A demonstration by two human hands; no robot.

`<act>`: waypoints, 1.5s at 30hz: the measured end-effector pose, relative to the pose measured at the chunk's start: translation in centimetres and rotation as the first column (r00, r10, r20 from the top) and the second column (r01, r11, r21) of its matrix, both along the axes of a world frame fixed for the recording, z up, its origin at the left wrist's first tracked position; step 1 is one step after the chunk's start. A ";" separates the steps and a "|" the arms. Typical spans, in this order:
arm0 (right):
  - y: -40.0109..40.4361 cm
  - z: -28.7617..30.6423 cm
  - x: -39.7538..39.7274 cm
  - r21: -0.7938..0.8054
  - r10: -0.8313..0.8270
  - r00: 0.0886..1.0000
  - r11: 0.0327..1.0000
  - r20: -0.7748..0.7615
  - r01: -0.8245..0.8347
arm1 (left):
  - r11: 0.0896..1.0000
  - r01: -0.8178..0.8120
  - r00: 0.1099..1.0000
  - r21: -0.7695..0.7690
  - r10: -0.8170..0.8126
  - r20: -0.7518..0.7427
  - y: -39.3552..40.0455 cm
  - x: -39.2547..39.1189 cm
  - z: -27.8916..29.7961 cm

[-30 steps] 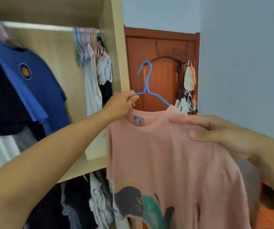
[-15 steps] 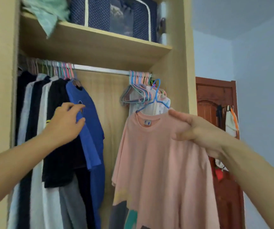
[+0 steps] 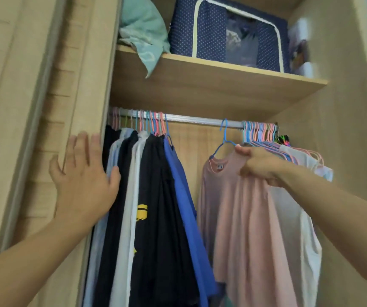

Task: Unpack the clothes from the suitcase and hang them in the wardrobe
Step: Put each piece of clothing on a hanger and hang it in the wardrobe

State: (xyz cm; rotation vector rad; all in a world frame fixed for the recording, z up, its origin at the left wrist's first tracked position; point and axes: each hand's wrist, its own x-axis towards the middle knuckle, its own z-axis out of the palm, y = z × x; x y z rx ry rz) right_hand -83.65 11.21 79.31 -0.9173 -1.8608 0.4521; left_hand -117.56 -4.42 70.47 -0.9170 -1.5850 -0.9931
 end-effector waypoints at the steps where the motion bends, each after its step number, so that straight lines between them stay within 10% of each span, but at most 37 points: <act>1: 1.0 1.2 -1.3 0.024 -0.009 1.000 1.000 0.003 0.009 | 0.999 -0.002 1.000 0.039 0.002 0.001 0.3 -0.1 0.0; 13: 5.4 7.5 -10.9 0.042 -0.061 0.927 0.998 0.369 0.049 | 0.985 -0.141 0.986 0.102 0.149 -0.078 1.5 -1.3 -0.2; 20: 4.9 3.5 -12.1 0.021 -0.012 1.000 1.000 -0.017 0.012 | 0.982 -0.166 0.982 0.089 0.173 -0.073 1.5 -1.1 -0.3; 27: 0.9 4.3 -17.8 -0.051 0.395 0.913 0.919 0.098 -0.392 | 0.983 -0.159 0.983 0.090 0.166 -0.078 1.5 -1.1 -0.5; 31: 1.8 2.1 -13.5 -0.187 0.685 0.729 0.716 -0.003 -0.673 | 0.979 -0.192 0.974 0.070 0.198 -0.110 1.3 -1.2 -0.9; 33: 3.4 0.4 -11.0 -0.070 0.509 0.860 0.860 0.029 -0.506 | 0.976 -0.208 0.972 0.060 0.213 -0.102 1.3 -1.1 -1.1; 35: 5.4 -0.8 -8.6 0.278 -0.056 0.960 0.960 0.273 -0.024 | 0.974 -0.221 0.970 0.046 0.225 -0.096 1.3 -0.6 -0.9; 39: 8.9 -1.9 -2.6 0.723 -0.816 0.501 0.529 0.289 0.445 | 0.984 -0.152 0.988 0.098 0.150 0.025 1.8 1.6 0.5; 45: 11.5 -0.4 4.6 0.769 -0.973 0.228 0.169 0.031 0.616 | 0.980 -0.199 0.978 0.004 0.199 -0.069 2.6 1.7 -0.3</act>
